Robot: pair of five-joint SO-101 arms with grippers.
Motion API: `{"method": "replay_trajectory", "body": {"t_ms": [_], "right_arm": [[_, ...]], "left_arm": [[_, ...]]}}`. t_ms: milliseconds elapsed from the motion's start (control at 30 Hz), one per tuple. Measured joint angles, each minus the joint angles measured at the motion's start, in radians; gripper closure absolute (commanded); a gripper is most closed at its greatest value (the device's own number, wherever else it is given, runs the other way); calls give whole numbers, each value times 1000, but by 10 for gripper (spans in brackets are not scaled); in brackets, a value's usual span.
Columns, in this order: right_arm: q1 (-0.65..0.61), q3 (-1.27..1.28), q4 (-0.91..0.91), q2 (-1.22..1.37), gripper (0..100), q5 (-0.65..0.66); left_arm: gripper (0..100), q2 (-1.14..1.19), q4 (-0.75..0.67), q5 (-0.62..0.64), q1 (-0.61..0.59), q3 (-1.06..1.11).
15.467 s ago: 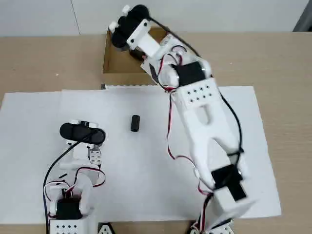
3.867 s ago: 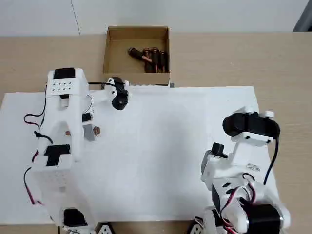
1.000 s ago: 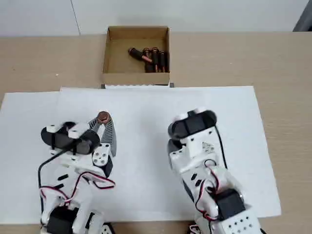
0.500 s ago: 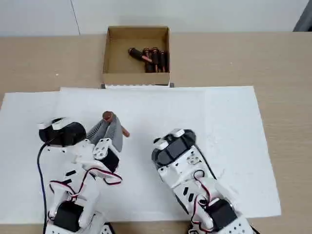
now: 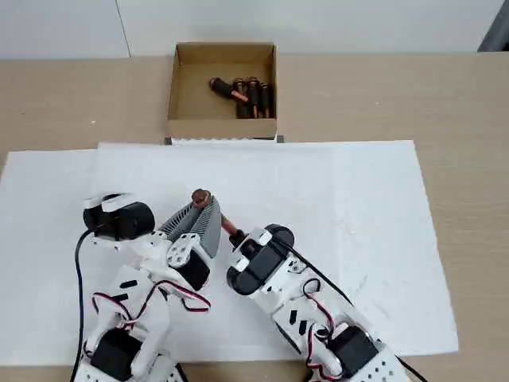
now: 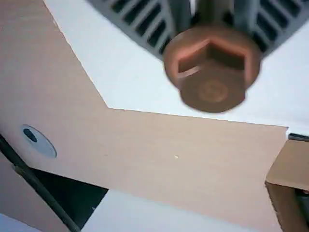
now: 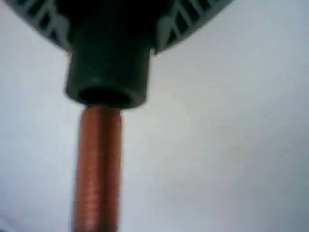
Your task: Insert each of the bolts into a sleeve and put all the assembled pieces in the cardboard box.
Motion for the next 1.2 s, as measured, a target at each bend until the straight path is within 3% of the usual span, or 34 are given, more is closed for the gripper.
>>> {"method": "replay_trajectory", "body": {"t_ms": [400, 733, 1200], "right_arm": [[2, -2, -26, 0, 995, 58], [-2, -5, -77, 0, 995, 58], [-6, 0, -164, 3, 995, 157]], "left_arm": [[994, -2, 6, -3, 40, 0], [994, -2, 69, 6, 91, 2], [963, -9, 190, 9, 106, -9]]}}
